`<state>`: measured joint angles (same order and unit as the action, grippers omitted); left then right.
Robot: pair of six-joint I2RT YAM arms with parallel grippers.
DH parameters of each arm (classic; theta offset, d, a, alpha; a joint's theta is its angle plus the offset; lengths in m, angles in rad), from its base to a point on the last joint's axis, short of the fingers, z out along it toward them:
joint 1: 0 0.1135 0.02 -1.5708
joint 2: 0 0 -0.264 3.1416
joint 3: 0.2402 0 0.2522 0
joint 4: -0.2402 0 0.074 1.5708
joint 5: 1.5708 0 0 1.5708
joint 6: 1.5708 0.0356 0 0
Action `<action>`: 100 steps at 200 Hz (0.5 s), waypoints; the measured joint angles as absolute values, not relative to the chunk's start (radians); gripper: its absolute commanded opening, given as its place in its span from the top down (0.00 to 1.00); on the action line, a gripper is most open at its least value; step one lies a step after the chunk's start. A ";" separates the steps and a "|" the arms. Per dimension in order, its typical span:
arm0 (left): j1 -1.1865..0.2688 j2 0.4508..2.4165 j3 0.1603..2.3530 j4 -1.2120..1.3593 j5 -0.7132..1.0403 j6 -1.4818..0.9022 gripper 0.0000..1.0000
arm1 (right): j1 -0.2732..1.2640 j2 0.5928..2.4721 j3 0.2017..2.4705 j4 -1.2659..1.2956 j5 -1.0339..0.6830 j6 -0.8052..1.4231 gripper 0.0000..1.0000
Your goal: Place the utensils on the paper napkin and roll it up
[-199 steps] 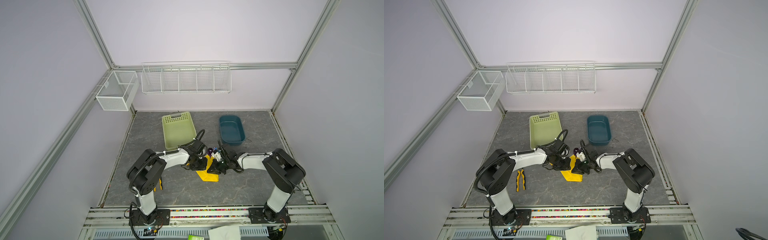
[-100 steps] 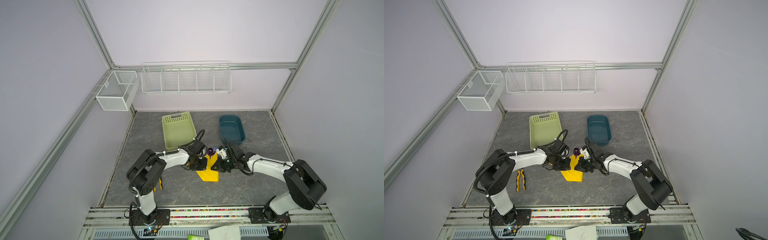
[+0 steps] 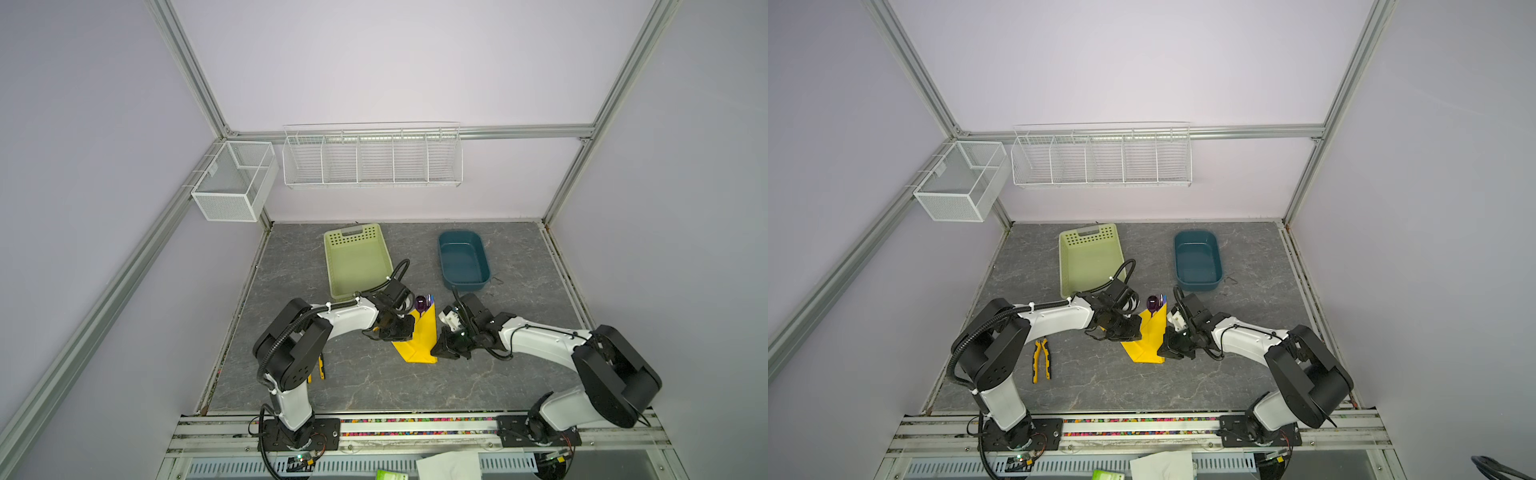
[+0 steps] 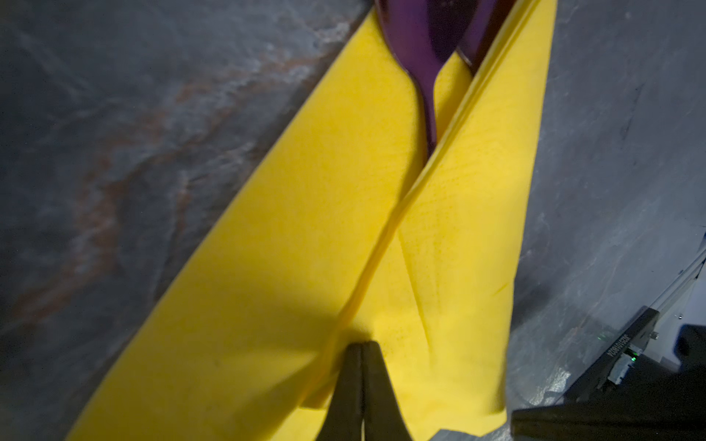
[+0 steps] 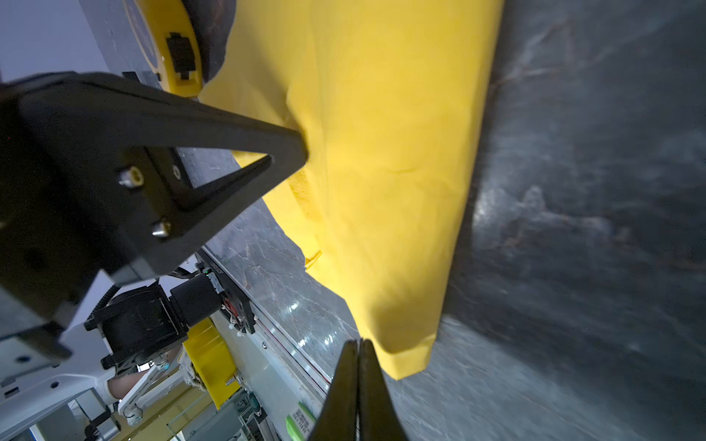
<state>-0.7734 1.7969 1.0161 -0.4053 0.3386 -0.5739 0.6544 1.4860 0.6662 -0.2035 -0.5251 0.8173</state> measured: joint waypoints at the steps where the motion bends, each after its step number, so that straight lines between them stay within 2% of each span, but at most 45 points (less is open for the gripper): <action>1: -0.773 1.797 1.016 -0.405 0.339 -0.574 1.00 | 0.654 1.487 0.666 -0.205 -0.524 0.816 0.93; 47: -0.773 1.796 1.016 -0.406 0.337 -0.571 1.00 | 0.654 1.546 0.667 -0.215 -0.499 0.799 0.93; 100: -0.773 1.794 1.013 -0.403 0.336 -0.571 1.00 | 0.654 1.521 0.673 -0.270 -0.447 0.783 0.93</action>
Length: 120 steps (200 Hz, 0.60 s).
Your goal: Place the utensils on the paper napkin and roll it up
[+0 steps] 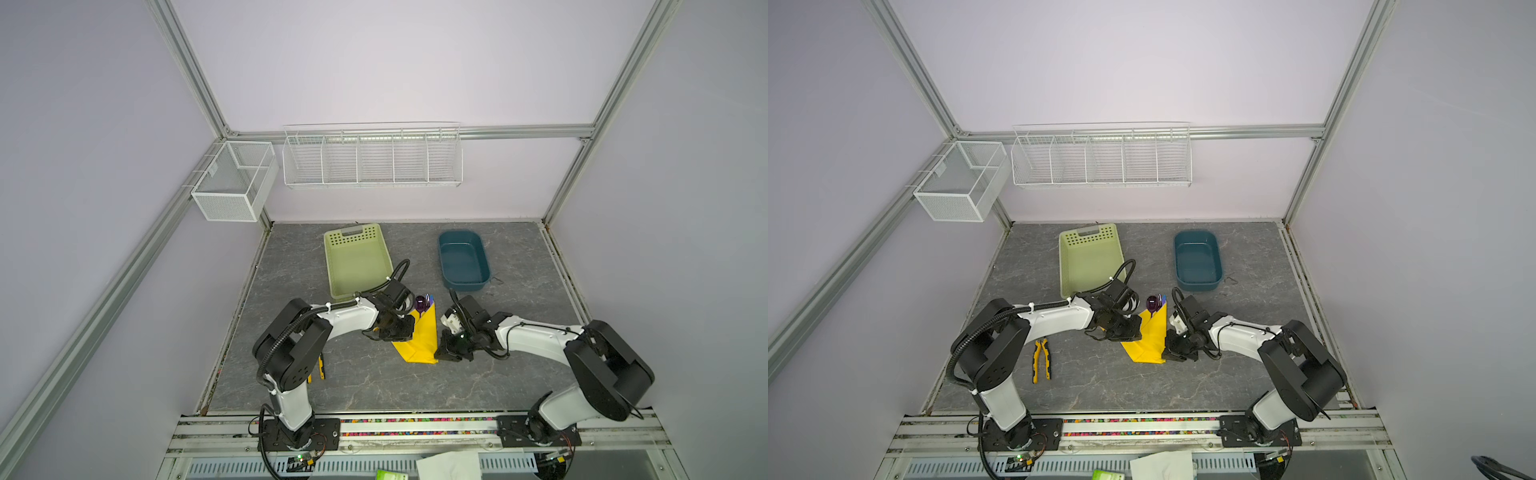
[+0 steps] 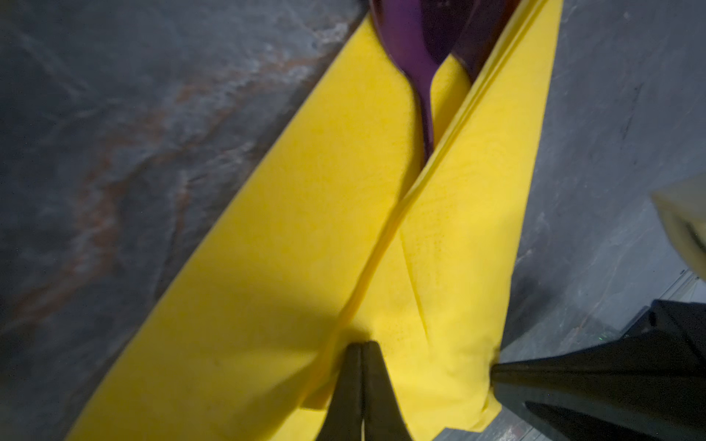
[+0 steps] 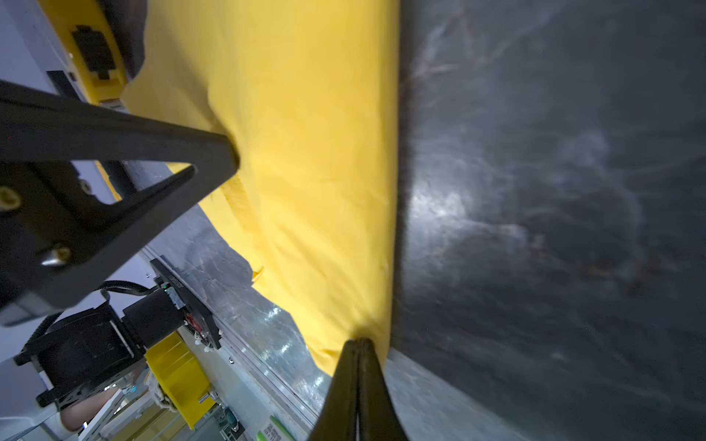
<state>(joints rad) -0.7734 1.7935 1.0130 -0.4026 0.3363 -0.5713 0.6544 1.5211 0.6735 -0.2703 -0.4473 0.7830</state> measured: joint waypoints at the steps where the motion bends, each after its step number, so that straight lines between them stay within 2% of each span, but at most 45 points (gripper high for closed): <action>1: -0.773 1.794 1.013 -0.403 0.336 -0.571 1.00 | 0.654 1.520 0.673 -0.272 -0.446 0.783 0.93; 48: -0.773 1.794 1.013 -0.403 0.337 -0.570 1.00 | 0.654 1.496 0.692 -0.312 -0.438 0.781 0.93; 120: -0.775 1.793 1.013 -0.402 0.338 -0.571 1.00 | 0.654 1.515 0.693 -0.184 -0.547 0.793 0.93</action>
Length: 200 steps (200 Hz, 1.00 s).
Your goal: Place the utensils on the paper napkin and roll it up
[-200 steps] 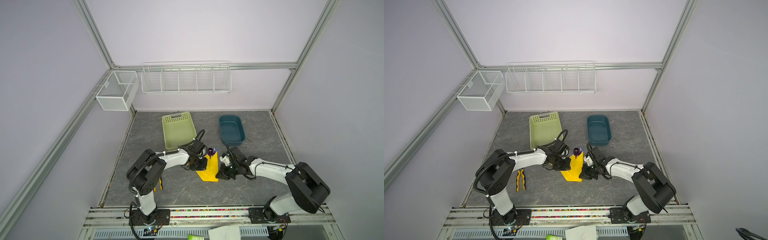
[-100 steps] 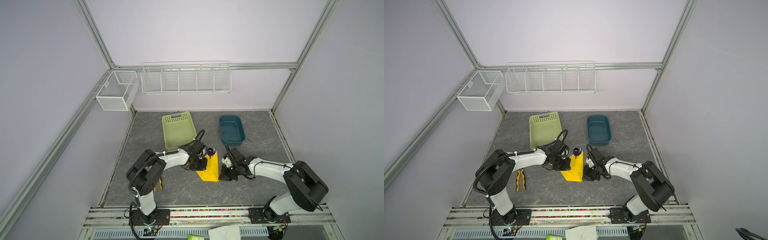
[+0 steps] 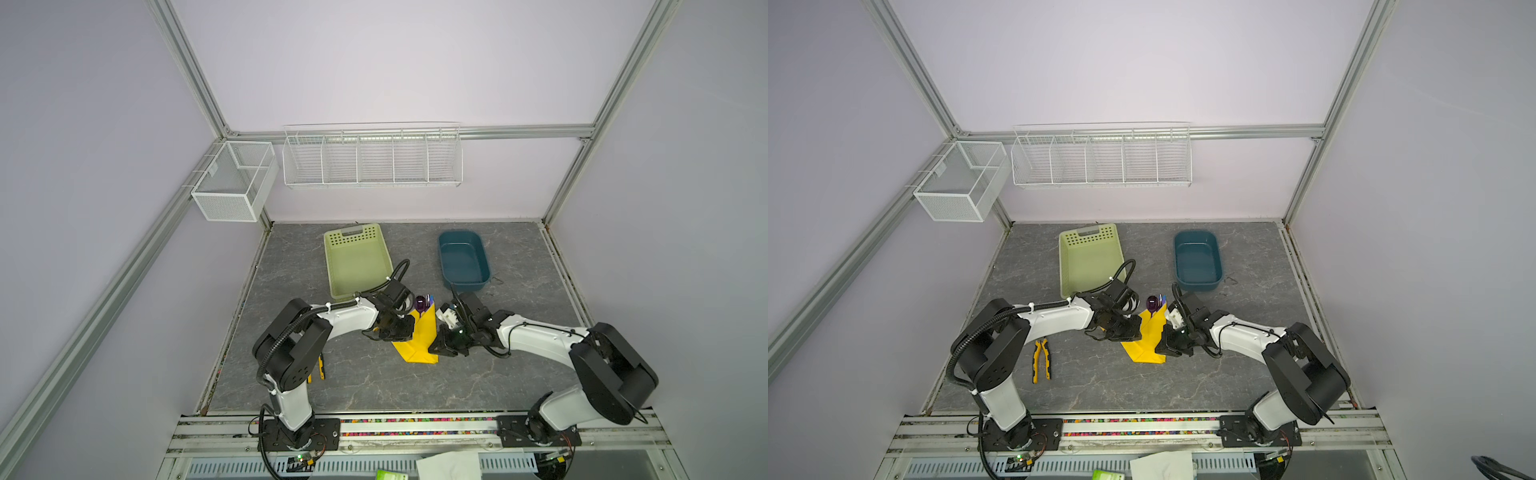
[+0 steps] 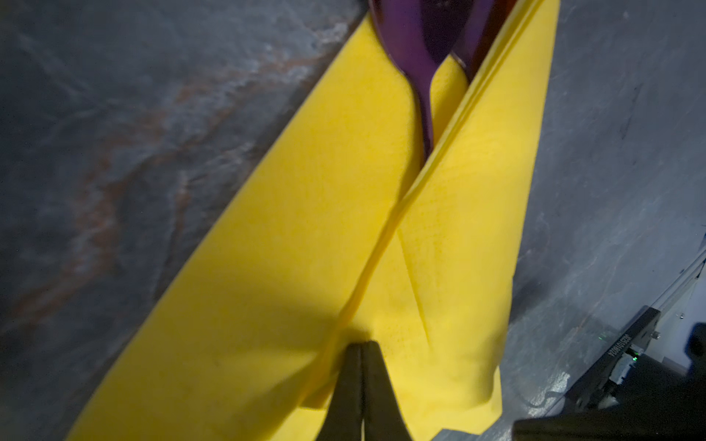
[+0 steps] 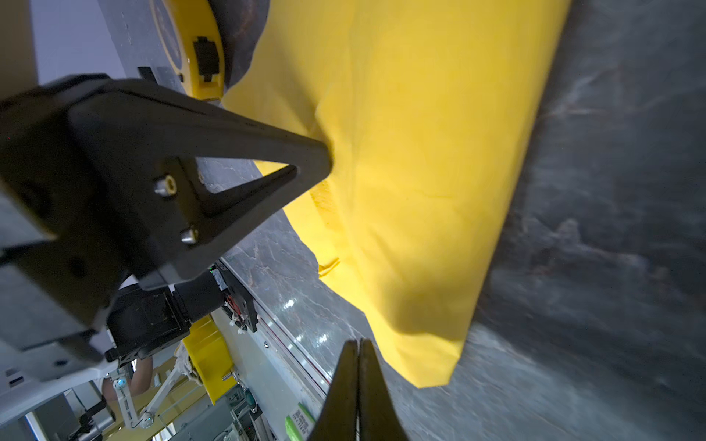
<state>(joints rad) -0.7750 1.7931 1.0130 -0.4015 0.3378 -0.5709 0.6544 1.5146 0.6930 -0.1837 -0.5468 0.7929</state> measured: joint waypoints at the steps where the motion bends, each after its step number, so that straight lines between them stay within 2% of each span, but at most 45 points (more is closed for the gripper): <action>1: -0.775 1.793 1.013 -0.402 0.338 -0.571 1.00 | 0.654 1.515 0.693 -0.183 -0.547 0.793 0.93; 73: -0.782 1.792 1.013 -0.400 0.337 -0.566 1.00 | 0.654 1.543 0.682 -0.251 -0.478 0.784 0.93; 200: -0.799 1.774 1.021 -0.446 0.330 -0.559 1.00 | 0.654 1.530 0.683 -0.246 -0.475 0.781 0.93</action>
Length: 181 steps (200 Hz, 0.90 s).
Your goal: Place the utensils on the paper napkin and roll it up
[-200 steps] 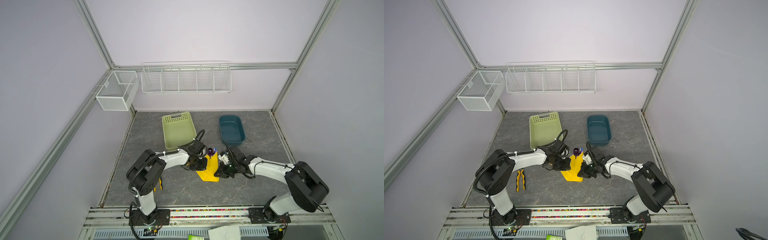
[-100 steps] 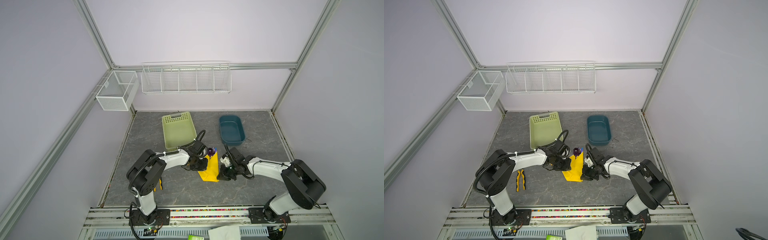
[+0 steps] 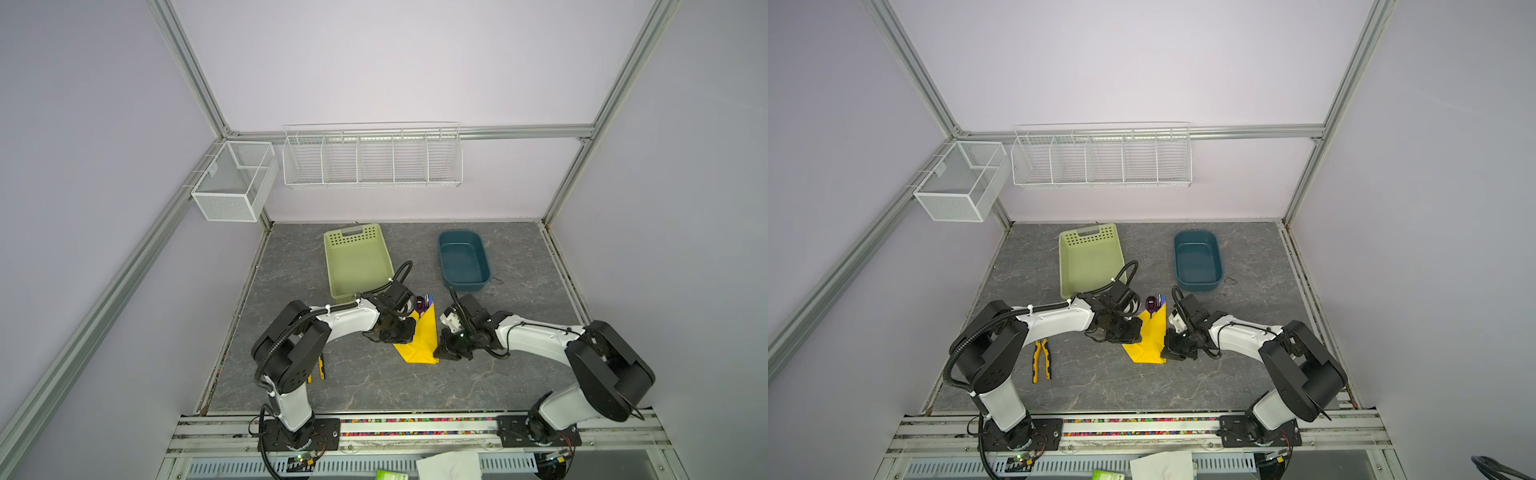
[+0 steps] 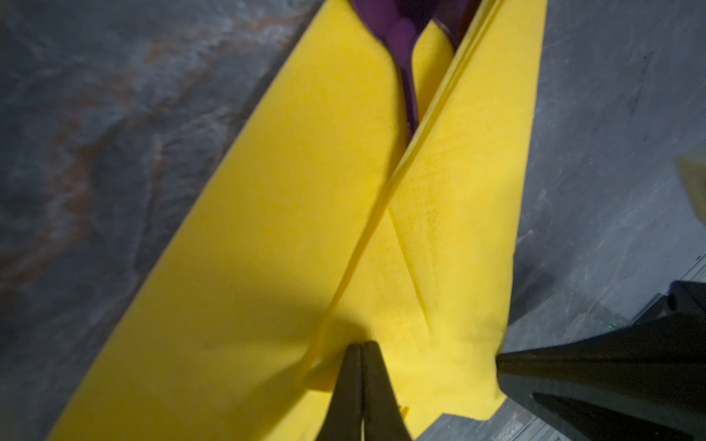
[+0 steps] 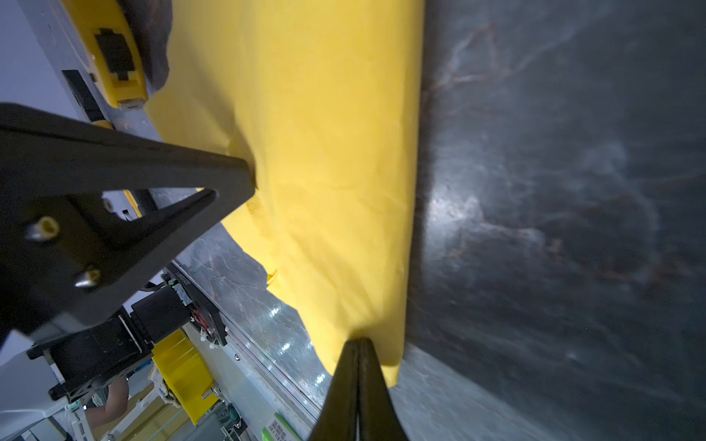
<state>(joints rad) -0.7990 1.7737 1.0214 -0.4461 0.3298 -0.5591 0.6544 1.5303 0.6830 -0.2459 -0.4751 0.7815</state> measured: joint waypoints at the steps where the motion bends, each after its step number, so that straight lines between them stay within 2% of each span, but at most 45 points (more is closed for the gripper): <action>1: -0.799 1.773 1.022 -0.447 0.330 -0.559 1.00 | 0.654 1.531 0.683 -0.245 -0.475 0.781 0.93; 181: -0.819 1.803 1.047 -0.469 0.322 -0.540 1.00 | 0.653 1.530 0.683 -0.268 -0.455 0.785 0.93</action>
<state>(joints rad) -0.8192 1.8034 1.0470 -0.4690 0.3222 -0.5400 0.6529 1.5295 0.6830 -0.2680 -0.4553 0.7845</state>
